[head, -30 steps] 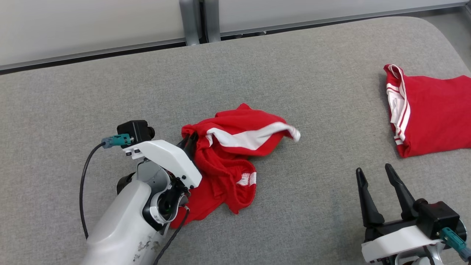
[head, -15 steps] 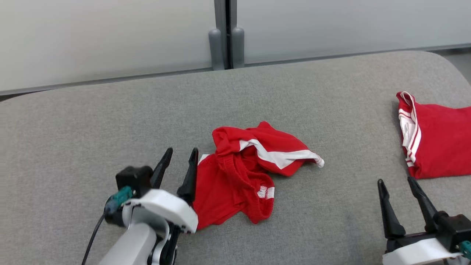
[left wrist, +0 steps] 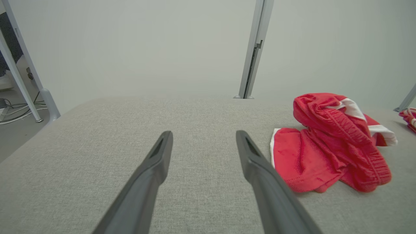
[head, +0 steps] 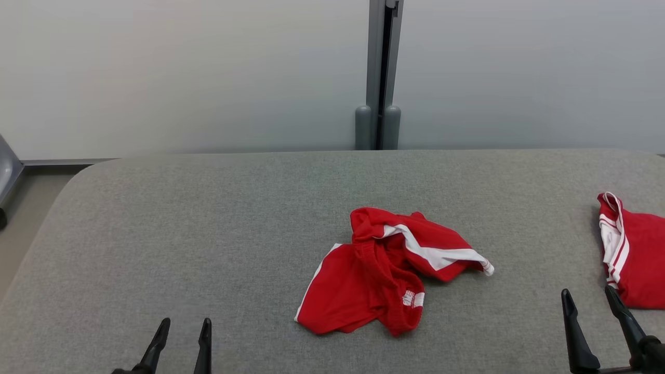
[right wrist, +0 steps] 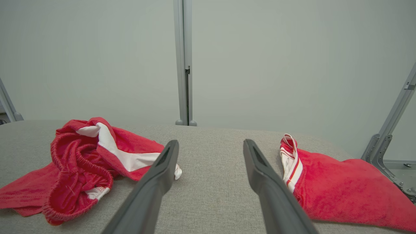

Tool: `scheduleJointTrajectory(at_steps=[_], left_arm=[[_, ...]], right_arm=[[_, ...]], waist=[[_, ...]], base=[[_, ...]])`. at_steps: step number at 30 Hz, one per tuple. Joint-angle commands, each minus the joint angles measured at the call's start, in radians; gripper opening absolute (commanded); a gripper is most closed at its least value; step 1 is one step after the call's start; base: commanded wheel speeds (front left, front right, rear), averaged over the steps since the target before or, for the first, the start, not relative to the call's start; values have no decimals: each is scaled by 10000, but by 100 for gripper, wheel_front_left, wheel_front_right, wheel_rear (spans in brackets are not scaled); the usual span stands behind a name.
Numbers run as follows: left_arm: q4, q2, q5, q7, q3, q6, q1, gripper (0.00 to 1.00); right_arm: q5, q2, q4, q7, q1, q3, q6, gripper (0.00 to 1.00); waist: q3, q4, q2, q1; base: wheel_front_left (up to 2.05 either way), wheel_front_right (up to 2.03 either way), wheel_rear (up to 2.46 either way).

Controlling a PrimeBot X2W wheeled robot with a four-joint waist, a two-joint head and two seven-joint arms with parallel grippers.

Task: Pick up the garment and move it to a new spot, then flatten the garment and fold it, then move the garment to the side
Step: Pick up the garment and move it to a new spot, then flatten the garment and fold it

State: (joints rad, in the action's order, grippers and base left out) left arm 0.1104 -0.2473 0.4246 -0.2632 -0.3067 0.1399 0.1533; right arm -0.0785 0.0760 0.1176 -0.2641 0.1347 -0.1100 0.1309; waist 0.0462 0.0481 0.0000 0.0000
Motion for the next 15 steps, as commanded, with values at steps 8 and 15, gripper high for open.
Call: scheduleJointTrajectory(at_steps=[8,15], left_arm=[[-135,344,-1047,-15,1251,-949,778,100],[-272,842,-1781,-15,1377,-1543,319,100]], right_arm=[[91,-116,192,-1,326,-143,-2,100],[49,-176,172,-1,119,-35,-2,100]], waist=[[244,236,0,0],[106,61,0,0]], base=[[0,0,0],[0,0,0]])
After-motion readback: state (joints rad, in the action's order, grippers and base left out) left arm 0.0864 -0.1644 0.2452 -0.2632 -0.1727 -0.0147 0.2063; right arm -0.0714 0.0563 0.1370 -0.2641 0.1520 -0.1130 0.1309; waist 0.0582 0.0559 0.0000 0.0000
